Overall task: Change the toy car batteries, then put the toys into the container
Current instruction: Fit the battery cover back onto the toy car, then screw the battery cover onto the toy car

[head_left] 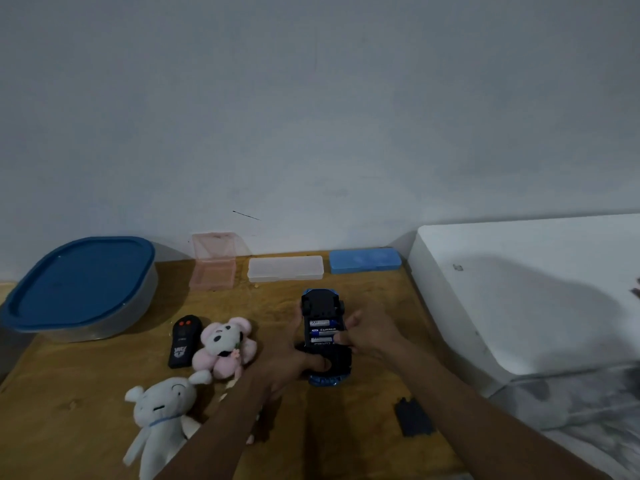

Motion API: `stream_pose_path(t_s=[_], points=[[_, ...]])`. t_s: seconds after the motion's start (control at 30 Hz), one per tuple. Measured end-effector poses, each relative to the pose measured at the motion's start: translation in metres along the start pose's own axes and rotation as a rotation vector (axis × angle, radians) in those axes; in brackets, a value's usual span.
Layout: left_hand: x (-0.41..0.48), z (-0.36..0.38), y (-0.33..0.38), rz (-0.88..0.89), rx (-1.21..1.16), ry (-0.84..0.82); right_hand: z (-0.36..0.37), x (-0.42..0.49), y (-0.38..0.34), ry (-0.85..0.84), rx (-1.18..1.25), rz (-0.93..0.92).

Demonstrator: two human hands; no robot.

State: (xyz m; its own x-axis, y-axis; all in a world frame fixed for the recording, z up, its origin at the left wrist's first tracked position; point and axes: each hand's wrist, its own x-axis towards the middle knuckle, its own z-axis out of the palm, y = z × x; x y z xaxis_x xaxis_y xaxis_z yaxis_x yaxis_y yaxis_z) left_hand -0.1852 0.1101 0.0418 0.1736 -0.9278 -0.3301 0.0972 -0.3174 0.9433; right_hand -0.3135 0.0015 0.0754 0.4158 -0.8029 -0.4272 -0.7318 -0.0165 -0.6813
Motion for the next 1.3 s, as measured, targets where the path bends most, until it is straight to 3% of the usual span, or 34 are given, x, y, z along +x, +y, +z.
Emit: stream_pose_path(t_s=[0.27, 0.4, 0.63, 0.87, 1.07, 1.3], points=[[0.014, 0.040, -0.022, -0.064, -0.062, -0.029, -0.026, -0.014, 0.054, 0.014, 0.151, 0.064], [0.015, 0.055, -0.035, -0.146, -0.089, -0.045, -0.037, -0.019, 0.090, 0.084, -0.052, 0.082], [0.016, 0.069, -0.042, -0.228, -0.139, -0.038, -0.034, -0.028, 0.145, -0.125, -0.412, 0.012], [0.015, 0.074, -0.048, -0.255, -0.161, -0.030, -0.028, -0.027, 0.159, -0.121, -0.650, -0.093], [0.014, 0.079, -0.047, -0.263, -0.159, -0.018, -0.029, -0.027, 0.160, -0.132, -0.620, -0.092], [0.016, 0.073, -0.049, -0.253, -0.173, -0.021, -0.039, -0.020, 0.162, -0.190, -0.387, -0.105]])
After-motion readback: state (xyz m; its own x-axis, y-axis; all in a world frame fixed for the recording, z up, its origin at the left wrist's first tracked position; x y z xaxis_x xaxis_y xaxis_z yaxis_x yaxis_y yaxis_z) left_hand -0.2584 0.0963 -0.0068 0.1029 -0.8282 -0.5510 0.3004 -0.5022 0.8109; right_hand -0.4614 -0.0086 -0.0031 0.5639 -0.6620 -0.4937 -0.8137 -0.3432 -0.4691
